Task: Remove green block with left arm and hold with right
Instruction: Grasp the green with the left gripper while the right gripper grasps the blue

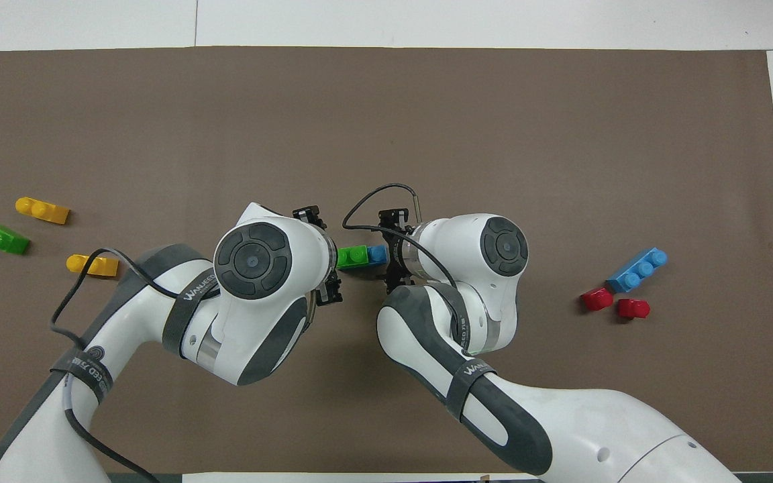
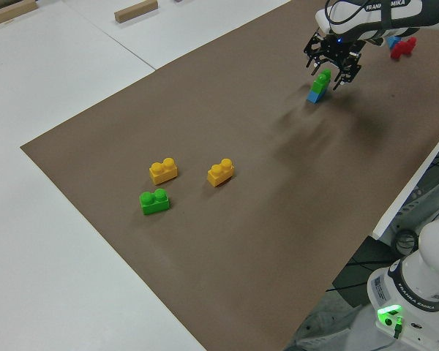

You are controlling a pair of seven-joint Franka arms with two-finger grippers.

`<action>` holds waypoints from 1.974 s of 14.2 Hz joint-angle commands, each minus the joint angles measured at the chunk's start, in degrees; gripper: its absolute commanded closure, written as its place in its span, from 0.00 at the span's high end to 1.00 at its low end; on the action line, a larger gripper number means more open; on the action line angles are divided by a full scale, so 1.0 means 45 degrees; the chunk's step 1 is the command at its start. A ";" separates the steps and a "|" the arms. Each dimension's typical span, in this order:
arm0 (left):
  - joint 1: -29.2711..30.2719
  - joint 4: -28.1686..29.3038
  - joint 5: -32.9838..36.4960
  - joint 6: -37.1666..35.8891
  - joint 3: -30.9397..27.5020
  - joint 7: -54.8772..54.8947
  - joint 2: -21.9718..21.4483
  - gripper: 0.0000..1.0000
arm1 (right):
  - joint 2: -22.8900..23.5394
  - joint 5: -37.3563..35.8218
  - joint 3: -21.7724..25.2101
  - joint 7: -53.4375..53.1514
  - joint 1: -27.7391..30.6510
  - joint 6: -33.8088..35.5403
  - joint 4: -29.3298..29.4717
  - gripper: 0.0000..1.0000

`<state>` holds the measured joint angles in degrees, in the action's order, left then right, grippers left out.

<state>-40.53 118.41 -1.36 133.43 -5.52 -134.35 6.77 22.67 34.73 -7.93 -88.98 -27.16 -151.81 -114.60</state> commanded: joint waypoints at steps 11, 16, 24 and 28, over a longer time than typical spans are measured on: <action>-0.0739 -0.0337 0.0515 0.0934 -0.0199 -0.0964 0.1249 0.78 | 0.0137 0.0231 0.0004 -0.0128 -0.0077 -0.0737 0.0193 0.00; -0.0954 -0.0376 0.1200 0.0934 -0.0179 -0.0788 0.1230 0.00 | 0.0137 0.0231 0.0004 -0.0128 -0.0058 -0.0756 0.0193 0.00; -0.0487 -0.0356 0.1162 -0.0410 -0.0179 0.0068 -0.0368 0.00 | 0.0137 0.0231 0.0023 -0.0030 -0.0058 -0.0815 0.0290 0.00; 0.0119 -0.0356 0.1045 -0.1583 -0.0179 0.1220 -0.1386 0.00 | 0.0156 0.0211 0.0023 -0.0030 0.0001 -0.0815 0.0485 0.00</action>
<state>-41.37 115.91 3.46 129.19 -6.35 -132.40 3.35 22.86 34.74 -7.69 -88.98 -27.37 -154.26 -113.49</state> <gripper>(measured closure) 0.652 0.656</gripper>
